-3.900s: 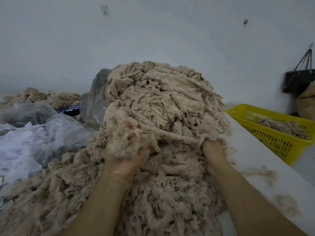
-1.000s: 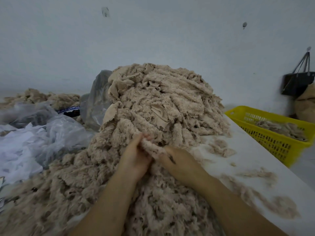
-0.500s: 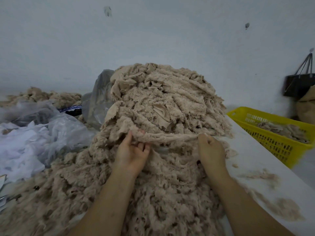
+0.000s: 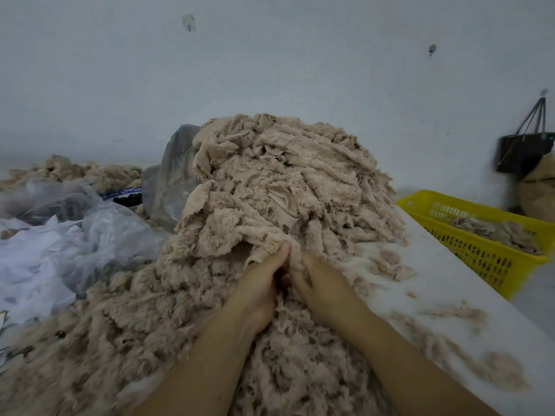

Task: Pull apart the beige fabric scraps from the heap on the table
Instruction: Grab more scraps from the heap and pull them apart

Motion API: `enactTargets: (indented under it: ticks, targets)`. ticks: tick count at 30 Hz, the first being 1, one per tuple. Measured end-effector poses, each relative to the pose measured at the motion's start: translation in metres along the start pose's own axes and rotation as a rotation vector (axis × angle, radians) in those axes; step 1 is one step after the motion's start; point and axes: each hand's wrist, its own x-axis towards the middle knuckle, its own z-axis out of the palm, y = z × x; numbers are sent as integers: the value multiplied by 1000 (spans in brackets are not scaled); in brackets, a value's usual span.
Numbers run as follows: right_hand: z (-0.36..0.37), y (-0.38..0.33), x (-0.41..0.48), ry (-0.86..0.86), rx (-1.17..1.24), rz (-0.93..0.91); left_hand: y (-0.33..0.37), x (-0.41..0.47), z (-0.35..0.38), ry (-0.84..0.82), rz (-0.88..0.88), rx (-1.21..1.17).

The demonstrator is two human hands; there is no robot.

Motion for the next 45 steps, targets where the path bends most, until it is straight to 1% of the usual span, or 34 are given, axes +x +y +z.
enactTargets:
  ticks: [3,5,7,9,12,13,14,15,16,18,19,20,21,23,26,30,34,37,41,42,45]
  targets:
    - [-1,-5,-3,-51,56,-33,9,2,-4,66,19,-240]
    - [-3,-7,-2,-56,131,8,13,6,-10,91,58,-428]
    - [-7,-5,-2,-23,200,70,17,9,-19,78,99,-577]
    - [-15,-1,-4,79,311,172,23,12,-34,108,137,-706]
    - [-31,17,-6,383,605,399,34,10,-55,193,208,-896]
    - [-36,23,-5,427,675,463,36,8,-56,197,237,-913]
    - [-38,25,-4,420,722,504,36,7,-53,178,250,-890]
    - [-37,25,-2,382,754,520,34,6,-47,136,235,-817]
    - [-35,22,-1,314,781,513,30,4,-37,69,195,-653]
    - [-29,20,-1,198,795,481,17,-1,-17,-34,142,-98]
    - [-26,17,-3,176,804,436,11,-4,-9,-72,142,160]
    - [-25,14,-3,156,789,392,5,-6,-3,-118,154,349]
    - [-24,12,-4,131,770,364,1,-10,2,-154,171,486]
    - [-24,10,-3,102,758,304,-3,-12,3,-180,212,650]
    - [-24,10,-3,105,810,261,-6,-9,1,-163,277,696]
    - [-24,7,-5,45,757,194,-6,-9,1,-138,360,672]
    - [-22,10,-2,19,745,185,-4,-12,6,-167,329,569]
    - [-16,14,0,28,722,181,-4,-13,8,-143,327,483]
    - [-13,15,-1,16,758,149,-7,-8,8,-81,372,568]
    - [-13,15,-2,33,762,147,-9,-7,8,-75,379,592]
    - [-12,15,1,140,668,153,-10,-8,8,-87,408,655]
